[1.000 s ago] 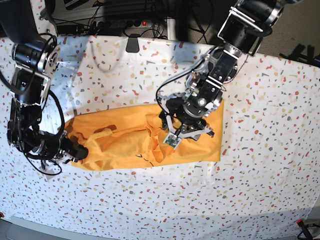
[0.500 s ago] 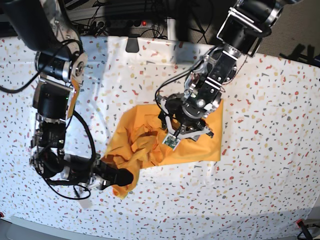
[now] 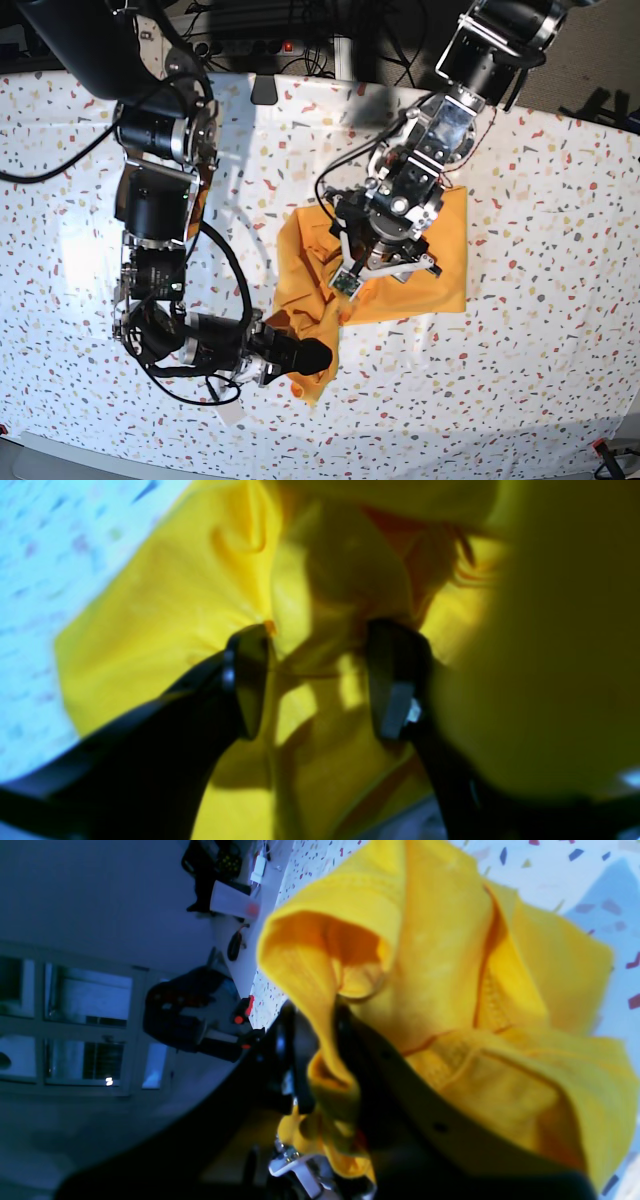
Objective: Fold the T-shirt properly
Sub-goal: 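Grasp the bundle's end with the right gripper and lift it, then fold the lifted end with the right gripper over toward the left gripper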
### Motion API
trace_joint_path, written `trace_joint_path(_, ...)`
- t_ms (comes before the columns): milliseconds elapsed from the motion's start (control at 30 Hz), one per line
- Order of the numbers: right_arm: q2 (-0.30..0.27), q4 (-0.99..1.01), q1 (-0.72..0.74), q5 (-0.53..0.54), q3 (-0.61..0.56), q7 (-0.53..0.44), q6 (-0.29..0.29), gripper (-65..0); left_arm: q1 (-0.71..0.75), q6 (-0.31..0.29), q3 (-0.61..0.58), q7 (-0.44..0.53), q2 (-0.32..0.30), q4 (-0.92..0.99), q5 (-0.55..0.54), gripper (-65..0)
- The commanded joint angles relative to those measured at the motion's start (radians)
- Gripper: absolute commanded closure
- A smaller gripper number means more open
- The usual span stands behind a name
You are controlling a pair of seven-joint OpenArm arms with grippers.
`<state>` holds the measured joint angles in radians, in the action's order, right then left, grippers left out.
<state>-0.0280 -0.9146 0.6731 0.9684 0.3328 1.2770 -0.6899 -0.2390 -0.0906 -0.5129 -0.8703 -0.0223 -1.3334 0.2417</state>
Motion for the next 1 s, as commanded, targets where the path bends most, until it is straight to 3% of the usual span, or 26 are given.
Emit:
trace_joint_path(0, -0.003, -0.018, 0.041, 0.030, 0.000, -0.012, -0.008, 0.0, -0.016, 0.005, 0.002, -0.032, -0.001, -0.027, 0.034, -30.5)
trace_joint_path(467, -0.005, -0.018, 0.042, 0.031, 0.000, -0.021, -0.008, 0.0, -0.011, 0.005, 0.002, -0.077, -0.001, -0.186, 0.112, -30.5)
trace_joint_path(633, -0.005, -0.018, 0.042, 0.031, 0.000, -0.021, -0.008, 0.0, -0.011, 0.021, 0.002, -0.106, -0.031, -0.186, 0.137, -30.5)
trace_joint_path(733, -0.005, -0.018, 0.041, 0.031, 0.000, -0.021, -0.008, 0.0, -0.014, 0.136, 0.002, -0.150, -0.061, -0.188, 0.220, -30.5)
trace_joint_path(967, -0.005, -0.018, 0.042, 0.031, 0.000, -0.020, -0.008, 0.0, -0.014, 0.229, 0.002, -0.141, -0.159, -0.234, 0.256, -30.5)
